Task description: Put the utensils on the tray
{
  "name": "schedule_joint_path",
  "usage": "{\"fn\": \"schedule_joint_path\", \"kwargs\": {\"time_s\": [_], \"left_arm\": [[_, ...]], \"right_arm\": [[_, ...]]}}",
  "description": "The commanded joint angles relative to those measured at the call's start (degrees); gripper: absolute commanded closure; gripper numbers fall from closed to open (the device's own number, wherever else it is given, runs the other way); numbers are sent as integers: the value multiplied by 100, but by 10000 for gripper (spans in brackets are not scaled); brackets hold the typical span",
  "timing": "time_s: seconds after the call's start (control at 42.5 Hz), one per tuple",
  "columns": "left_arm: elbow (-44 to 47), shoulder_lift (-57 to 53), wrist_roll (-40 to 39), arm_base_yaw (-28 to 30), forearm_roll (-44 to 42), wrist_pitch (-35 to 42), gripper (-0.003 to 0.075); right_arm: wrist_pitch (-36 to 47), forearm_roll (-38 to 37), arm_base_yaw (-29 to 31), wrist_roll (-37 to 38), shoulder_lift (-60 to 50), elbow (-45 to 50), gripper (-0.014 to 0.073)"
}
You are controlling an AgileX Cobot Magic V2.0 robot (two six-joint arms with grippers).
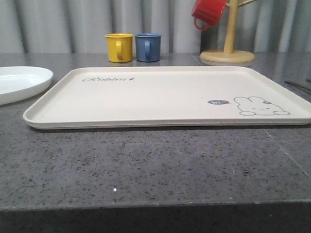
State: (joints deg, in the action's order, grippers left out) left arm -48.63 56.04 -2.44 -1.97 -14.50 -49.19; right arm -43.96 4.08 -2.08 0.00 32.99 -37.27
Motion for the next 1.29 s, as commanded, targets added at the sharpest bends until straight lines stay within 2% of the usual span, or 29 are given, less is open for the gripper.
{"fn": "schedule_joint_path", "kwargs": {"time_s": [0.0,0.118,0.353,0.494,1.011,1.105,1.27], "left_arm": [[-517,540,-81,271,157,261,269],[-874,1190,184,903,657,430,269],[-1445,2264,2348,2052,3751,586,270],[-1662,2800,2777,2261,4700,611,282],[-1946,3628,2970,2240,5108,654,288],[-1946,3627,3151,2240,5108,530,362],[-1946,3627,3162,2240,5108,400,552]], "right_arm": [[395,-40,-9,0,55,-156,197],[395,-40,-9,0,55,-156,197],[395,-40,-9,0,55,-156,197],[395,-40,-9,0,55,-156,197],[395,-40,-9,0,55,-156,197],[395,-40,-9,0,55,-156,197],[395,-40,-9,0,55,-156,197]]}}
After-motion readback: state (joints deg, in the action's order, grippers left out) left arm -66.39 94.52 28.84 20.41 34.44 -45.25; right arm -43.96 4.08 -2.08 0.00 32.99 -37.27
